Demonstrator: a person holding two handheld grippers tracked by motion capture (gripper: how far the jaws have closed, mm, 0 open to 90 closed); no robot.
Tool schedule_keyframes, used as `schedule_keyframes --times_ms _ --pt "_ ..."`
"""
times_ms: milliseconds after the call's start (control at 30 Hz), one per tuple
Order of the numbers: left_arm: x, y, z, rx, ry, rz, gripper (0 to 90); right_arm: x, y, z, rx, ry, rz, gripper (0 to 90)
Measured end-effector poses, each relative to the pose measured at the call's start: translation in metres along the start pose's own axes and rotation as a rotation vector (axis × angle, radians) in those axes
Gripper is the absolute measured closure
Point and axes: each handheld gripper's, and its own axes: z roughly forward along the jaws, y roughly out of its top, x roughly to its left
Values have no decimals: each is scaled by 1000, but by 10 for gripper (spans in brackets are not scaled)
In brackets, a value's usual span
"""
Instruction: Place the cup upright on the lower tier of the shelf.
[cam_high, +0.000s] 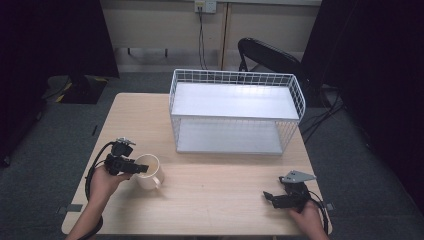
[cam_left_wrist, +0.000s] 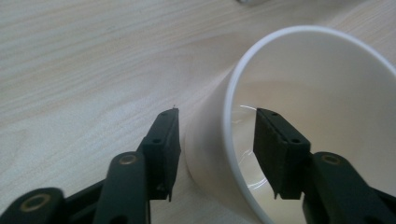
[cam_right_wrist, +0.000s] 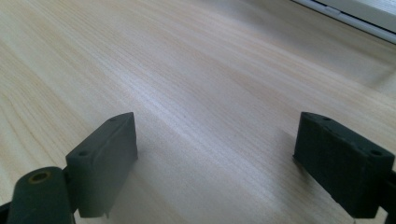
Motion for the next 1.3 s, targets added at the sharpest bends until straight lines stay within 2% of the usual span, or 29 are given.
schedule_keyframes --times_ms 67,300,400,500,533,567,667,733,867,1067,1300 --pt "1 -1 1 1 -8 -10 551 0 0 0 0 0 0 125" --pt "-1 1 3 6 16 -11 659 0 0 0 0 -1 0 125" --pt "-3 2 2 12 34 11 747 0 0 0 0 -1 0 125" --pt "-5 3 1 24 59 26 773 0 0 0 0 -1 1 125" --pt "-7 3 0 37 89 55 794 0 0 0 0 -1 0 125" --pt "-7 3 0 43 111 66 812 0 0 0 0 -1 0 125" --pt "-1 -1 0 20 58 19 830 0 0 0 0 -1 1 125" --pt "0 -3 -1 9 52 9 831 0 0 0 0 -1 0 125" --pt "-4 -4 -1 -6 76 25 832 0 0 0 0 -1 1 125" --pt "-13 1 2 -25 83 61 832 0 0 0 0 -1 1 125" --pt "-24 13 6 -51 76 82 833 0 0 0 -1 -1 2 125"
